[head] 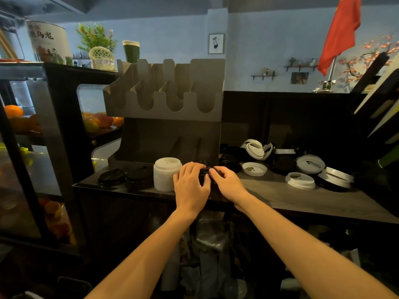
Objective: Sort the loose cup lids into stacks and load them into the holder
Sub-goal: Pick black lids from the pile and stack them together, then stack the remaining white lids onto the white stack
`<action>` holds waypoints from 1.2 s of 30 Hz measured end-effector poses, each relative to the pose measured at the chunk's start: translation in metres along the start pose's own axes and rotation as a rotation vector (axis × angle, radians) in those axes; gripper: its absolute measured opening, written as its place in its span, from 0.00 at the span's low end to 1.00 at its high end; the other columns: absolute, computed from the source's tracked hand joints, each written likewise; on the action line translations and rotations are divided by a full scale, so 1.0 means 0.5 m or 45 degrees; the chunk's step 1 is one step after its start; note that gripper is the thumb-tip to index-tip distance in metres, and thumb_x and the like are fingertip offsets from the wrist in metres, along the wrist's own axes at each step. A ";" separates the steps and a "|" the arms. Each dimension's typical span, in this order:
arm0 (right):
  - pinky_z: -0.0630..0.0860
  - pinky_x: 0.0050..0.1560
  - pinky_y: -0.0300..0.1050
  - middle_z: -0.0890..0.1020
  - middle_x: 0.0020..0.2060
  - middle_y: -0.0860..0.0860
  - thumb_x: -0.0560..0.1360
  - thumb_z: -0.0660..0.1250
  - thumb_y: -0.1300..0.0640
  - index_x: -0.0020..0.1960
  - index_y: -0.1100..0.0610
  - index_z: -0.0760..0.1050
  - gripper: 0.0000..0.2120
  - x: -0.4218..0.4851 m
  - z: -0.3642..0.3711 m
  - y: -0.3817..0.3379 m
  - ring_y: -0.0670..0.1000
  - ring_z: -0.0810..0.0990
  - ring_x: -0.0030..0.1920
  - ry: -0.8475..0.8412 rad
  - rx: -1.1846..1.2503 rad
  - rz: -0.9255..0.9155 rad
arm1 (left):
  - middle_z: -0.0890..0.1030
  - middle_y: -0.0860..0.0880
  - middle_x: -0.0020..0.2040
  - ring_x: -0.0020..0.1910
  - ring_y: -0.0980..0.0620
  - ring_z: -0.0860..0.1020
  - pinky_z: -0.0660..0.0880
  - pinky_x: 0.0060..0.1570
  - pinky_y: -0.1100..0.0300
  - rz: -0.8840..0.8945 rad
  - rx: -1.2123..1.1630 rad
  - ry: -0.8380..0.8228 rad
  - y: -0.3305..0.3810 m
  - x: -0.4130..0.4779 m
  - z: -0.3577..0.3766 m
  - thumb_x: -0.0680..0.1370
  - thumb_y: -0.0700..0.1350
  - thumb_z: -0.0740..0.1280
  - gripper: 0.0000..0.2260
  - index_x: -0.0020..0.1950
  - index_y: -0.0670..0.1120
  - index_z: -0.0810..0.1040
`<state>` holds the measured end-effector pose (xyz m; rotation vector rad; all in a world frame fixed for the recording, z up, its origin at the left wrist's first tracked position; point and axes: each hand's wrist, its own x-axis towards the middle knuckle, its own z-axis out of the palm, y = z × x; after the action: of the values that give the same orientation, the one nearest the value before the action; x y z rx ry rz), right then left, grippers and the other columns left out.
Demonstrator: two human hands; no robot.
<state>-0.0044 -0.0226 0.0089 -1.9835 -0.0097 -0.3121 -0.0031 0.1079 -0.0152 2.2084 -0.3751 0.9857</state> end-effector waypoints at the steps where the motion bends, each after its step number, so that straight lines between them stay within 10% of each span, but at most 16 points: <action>1: 0.68 0.42 0.33 0.77 0.61 0.46 0.82 0.59 0.44 0.72 0.50 0.70 0.21 -0.001 -0.004 0.001 0.45 0.73 0.56 -0.018 -0.024 0.000 | 0.79 0.53 0.63 0.69 0.53 0.71 0.61 0.66 0.59 -0.004 -0.005 -0.002 0.001 -0.001 0.000 0.79 0.49 0.68 0.13 0.63 0.50 0.79; 17: 0.78 0.52 0.40 0.80 0.50 0.45 0.82 0.64 0.52 0.63 0.49 0.74 0.10 -0.030 -0.230 0.046 0.45 0.79 0.53 0.349 0.022 -0.093 | 0.78 0.54 0.63 0.55 0.62 0.75 0.73 0.56 0.64 0.244 -0.439 -0.331 0.195 0.018 0.106 0.81 0.44 0.67 0.16 0.69 0.49 0.74; 25: 0.73 0.63 0.50 0.74 0.62 0.51 0.79 0.67 0.53 0.66 0.49 0.72 0.16 -0.042 -0.354 0.139 0.52 0.72 0.64 0.547 -0.449 0.030 | 0.76 0.50 0.65 0.63 0.50 0.77 0.76 0.58 0.55 0.157 -0.409 -0.641 0.279 0.047 0.229 0.80 0.46 0.68 0.22 0.74 0.50 0.68; 36: 0.59 0.74 0.53 0.57 0.77 0.56 0.76 0.67 0.45 0.77 0.52 0.59 0.33 0.083 -0.398 0.214 0.58 0.56 0.76 0.634 -1.151 -0.028 | 0.72 0.45 0.70 0.71 0.43 0.69 0.62 0.71 0.50 0.233 0.125 -0.463 0.260 0.134 0.398 0.77 0.51 0.67 0.24 0.72 0.46 0.70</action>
<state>0.0086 -0.2518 0.0000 -2.7256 0.5074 -0.9420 0.0849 -0.1225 -0.0006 2.4802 -0.7172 0.7017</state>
